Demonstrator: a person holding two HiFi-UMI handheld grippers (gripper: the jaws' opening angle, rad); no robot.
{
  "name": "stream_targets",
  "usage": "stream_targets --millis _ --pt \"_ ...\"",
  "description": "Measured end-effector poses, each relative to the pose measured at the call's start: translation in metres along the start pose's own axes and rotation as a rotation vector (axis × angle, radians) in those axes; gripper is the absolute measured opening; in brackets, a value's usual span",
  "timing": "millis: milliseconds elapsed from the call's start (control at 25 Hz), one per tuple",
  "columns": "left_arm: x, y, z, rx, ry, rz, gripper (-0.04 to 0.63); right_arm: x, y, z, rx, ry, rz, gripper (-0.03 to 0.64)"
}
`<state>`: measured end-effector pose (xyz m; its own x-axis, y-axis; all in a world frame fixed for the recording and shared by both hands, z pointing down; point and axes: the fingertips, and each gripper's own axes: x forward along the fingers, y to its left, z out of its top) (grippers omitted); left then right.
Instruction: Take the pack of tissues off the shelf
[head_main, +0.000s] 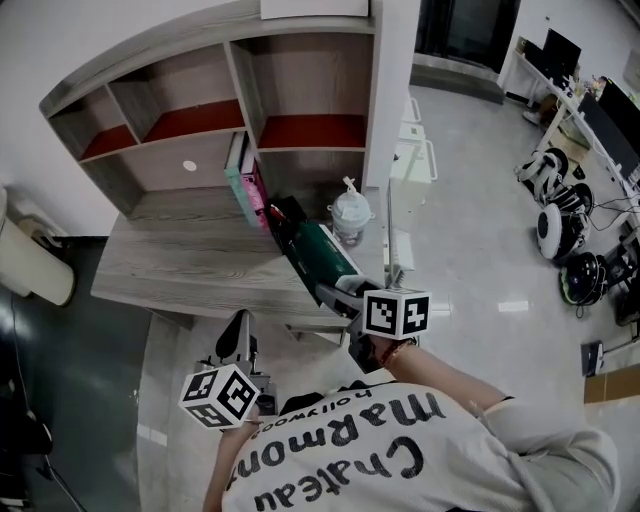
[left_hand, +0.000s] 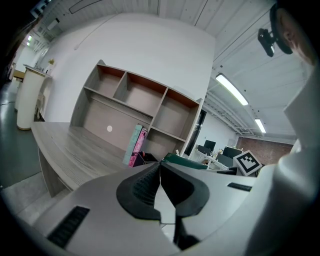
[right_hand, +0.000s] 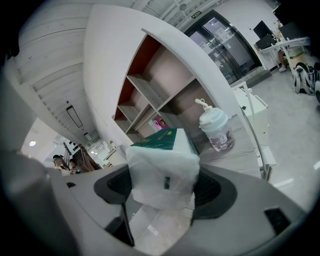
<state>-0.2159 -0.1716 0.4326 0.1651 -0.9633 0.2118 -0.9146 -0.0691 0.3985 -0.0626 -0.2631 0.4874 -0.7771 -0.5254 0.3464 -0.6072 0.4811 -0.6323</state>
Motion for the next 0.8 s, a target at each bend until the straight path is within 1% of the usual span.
stream_targets --millis 560,800 --pt "-0.007 0.006 -0.010 -0.013 0.007 0.016 0.018 0.003 0.003 -0.012 0.001 0.026 0.010 0.354" --pt "-0.007 0.005 -0.007 -0.008 0.009 0.010 0.018 0.003 0.004 -0.012 0.010 0.025 0.008 0.353"
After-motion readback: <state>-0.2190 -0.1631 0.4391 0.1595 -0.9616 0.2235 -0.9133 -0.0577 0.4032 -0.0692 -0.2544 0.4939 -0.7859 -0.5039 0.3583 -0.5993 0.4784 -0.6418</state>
